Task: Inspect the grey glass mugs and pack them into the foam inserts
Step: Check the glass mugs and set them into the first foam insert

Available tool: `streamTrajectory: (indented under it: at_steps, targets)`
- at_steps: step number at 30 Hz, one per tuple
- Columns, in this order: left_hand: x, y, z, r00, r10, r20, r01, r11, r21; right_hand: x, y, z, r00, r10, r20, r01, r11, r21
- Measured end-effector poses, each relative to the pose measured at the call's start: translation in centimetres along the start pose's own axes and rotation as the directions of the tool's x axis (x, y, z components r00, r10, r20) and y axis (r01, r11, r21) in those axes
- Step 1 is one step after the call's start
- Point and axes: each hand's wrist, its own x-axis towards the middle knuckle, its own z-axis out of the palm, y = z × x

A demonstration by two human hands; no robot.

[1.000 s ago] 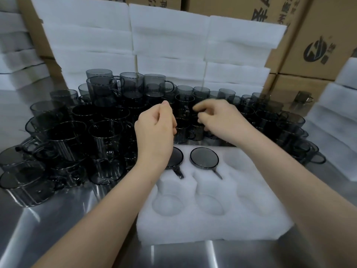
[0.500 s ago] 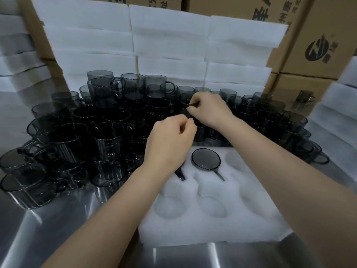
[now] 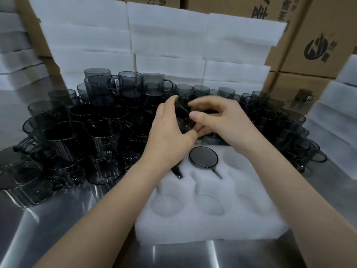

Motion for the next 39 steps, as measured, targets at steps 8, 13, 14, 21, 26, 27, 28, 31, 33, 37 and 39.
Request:
streamTrajectory:
  at_steps: [8, 13, 14, 21, 26, 27, 28, 31, 33, 37, 39]
  targets:
    - [-0.1, 0.1, 0.1, 0.994, 0.071, 0.083, -0.071, 0.997, 0.0, -0.6, 1.3, 0.1, 0.993, 0.119, -0.005, -0.119, 0.992, 0.035]
    - [-0.5, 0.5, 0.2, 0.986, 0.143, 0.09, -0.143, 0.99, -0.009, -0.4, 1.0, 0.6, 0.979, 0.121, -0.165, -0.12, 0.993, 0.015]
    - [-0.5, 0.6, 0.1, 0.983, 0.155, 0.098, -0.153, 0.988, -0.027, -0.3, 1.0, 0.5, 0.975, 0.132, -0.179, -0.124, 0.991, 0.053]
    - [-0.1, 0.4, -0.3, 0.998, 0.048, 0.03, -0.042, 0.983, -0.178, 0.0, 1.5, -0.4, 0.97, 0.231, 0.077, -0.24, 0.858, 0.454]
    - [0.1, 0.1, -0.8, 1.0, -0.021, 0.003, 0.021, 0.94, -0.341, -0.1, 1.8, -0.9, 0.963, 0.129, 0.236, -0.242, 0.801, 0.548]
    - [0.1, 0.1, -0.7, 1.0, -0.021, 0.004, 0.021, 0.934, -0.356, -0.1, 1.9, -0.8, 0.967, 0.107, 0.231, -0.215, 0.829, 0.516]
    - [0.1, 0.1, -0.6, 1.0, -0.021, 0.005, 0.022, 0.937, -0.349, -0.2, 1.9, -0.7, 0.972, 0.094, 0.215, -0.188, 0.862, 0.471]
    - [0.0, 0.1, -0.4, 1.0, 0.017, 0.018, -0.012, 0.972, -0.237, -0.3, 1.8, -0.2, 0.988, 0.103, 0.115, -0.13, 0.957, 0.259]
    - [-0.2, 0.2, -0.3, 0.999, 0.046, 0.022, -0.042, 0.987, -0.152, -0.5, 1.5, 0.2, 0.994, 0.105, 0.023, -0.107, 0.989, 0.104]
    - [-0.4, 0.4, 0.0, 0.99, 0.101, 0.094, -0.101, 0.995, -0.009, -0.5, 1.2, 0.8, 0.98, 0.063, -0.19, -0.073, 0.996, -0.046]
    - [-0.5, 0.6, 0.0, 0.982, 0.134, 0.132, -0.134, 0.991, -0.005, -0.3, 1.3, 0.7, 0.963, 0.063, -0.262, -0.075, 0.997, -0.035]
